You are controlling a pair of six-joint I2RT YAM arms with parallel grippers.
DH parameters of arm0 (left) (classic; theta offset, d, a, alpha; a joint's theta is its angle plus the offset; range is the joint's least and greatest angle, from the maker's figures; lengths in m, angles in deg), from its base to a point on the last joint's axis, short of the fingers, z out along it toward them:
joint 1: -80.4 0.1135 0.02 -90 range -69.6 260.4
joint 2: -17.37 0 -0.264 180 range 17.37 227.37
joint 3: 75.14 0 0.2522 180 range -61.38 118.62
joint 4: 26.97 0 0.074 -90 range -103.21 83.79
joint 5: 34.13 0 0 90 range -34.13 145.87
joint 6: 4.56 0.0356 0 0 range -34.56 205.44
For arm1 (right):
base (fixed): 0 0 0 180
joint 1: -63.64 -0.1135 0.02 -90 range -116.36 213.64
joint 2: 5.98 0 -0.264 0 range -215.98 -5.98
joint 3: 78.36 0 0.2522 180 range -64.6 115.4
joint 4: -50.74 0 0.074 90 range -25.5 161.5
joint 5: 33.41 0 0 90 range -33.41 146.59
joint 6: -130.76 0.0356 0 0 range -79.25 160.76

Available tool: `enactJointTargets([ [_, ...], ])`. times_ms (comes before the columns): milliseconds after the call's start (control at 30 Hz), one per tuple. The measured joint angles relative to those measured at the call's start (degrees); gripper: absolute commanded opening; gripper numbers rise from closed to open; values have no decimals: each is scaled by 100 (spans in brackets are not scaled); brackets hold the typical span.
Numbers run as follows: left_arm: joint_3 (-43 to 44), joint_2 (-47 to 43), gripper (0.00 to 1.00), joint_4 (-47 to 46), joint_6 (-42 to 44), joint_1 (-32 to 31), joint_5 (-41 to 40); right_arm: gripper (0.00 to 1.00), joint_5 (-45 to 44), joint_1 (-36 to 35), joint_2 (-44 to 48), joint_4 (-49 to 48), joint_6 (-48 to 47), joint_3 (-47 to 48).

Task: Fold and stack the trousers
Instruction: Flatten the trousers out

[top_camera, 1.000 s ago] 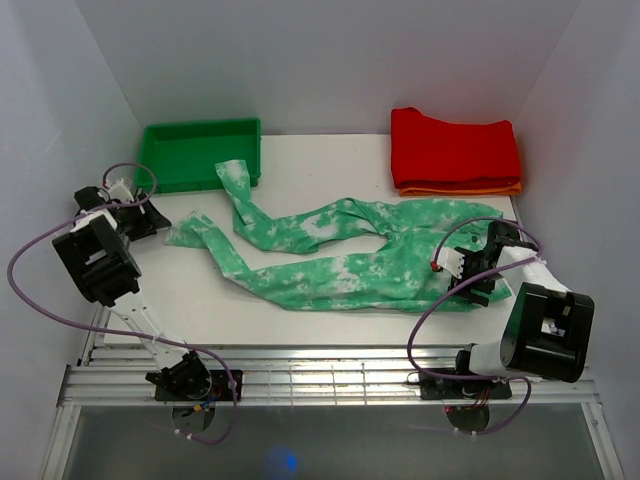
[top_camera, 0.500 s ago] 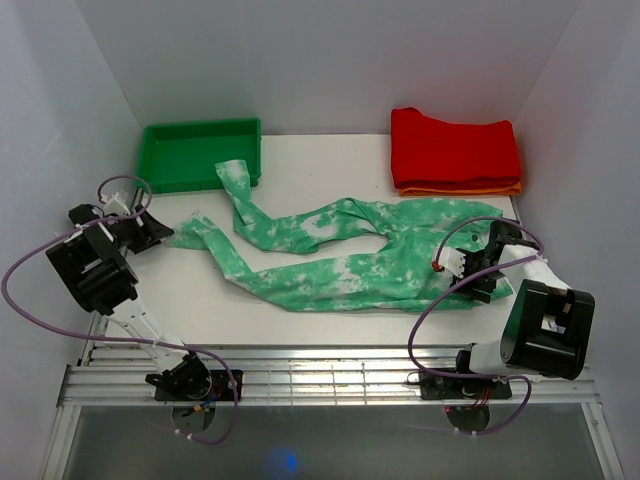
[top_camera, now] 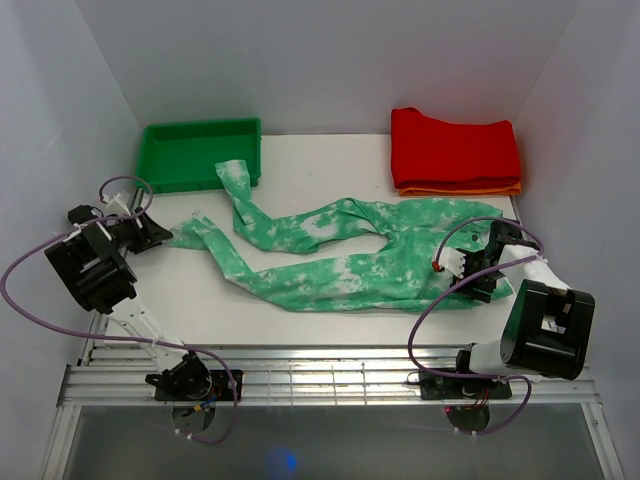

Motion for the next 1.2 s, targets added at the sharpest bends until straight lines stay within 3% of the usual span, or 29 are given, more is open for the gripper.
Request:
enactJointTargets([
  [200, -28, 39, 52, -15, 210, -173, -11, 66, -4, 4, -4, 2, 2, 0],
  [333, -149, 39, 33, -9, 328, -197, 33, 56, -15, 13, -37, 2, 2, 13],
  [367, -173, 39, 18, 20, 361, -197, 33, 52, -24, 17, -59, -2, 4, 28],
  [433, -181, 42, 3, 111, 404, -195, -2, 40, -26, 39, -103, -17, 20, 50],
  [467, -175, 39, 0, 173, 417, -195, 0, 35, -31, 46, -122, -26, 17, 66],
  [533, -87, 31, 0, 369, 448, -197, -61, 20, -31, 76, -155, -101, 33, 68],
  [633, 446, 37, 0, 1185, 595, -197, -442, 8, -28, 164, -157, -149, 92, 81],
  [933, 3543, 208, 0, 4168, 1703, 245, -1073, 8, 153, 623, -125, -79, 13, 114],
  [1200, 3250, 238, 0, 4994, 2693, 490, -1698, 8, 254, 741, 302, 654, -378, 120],
])
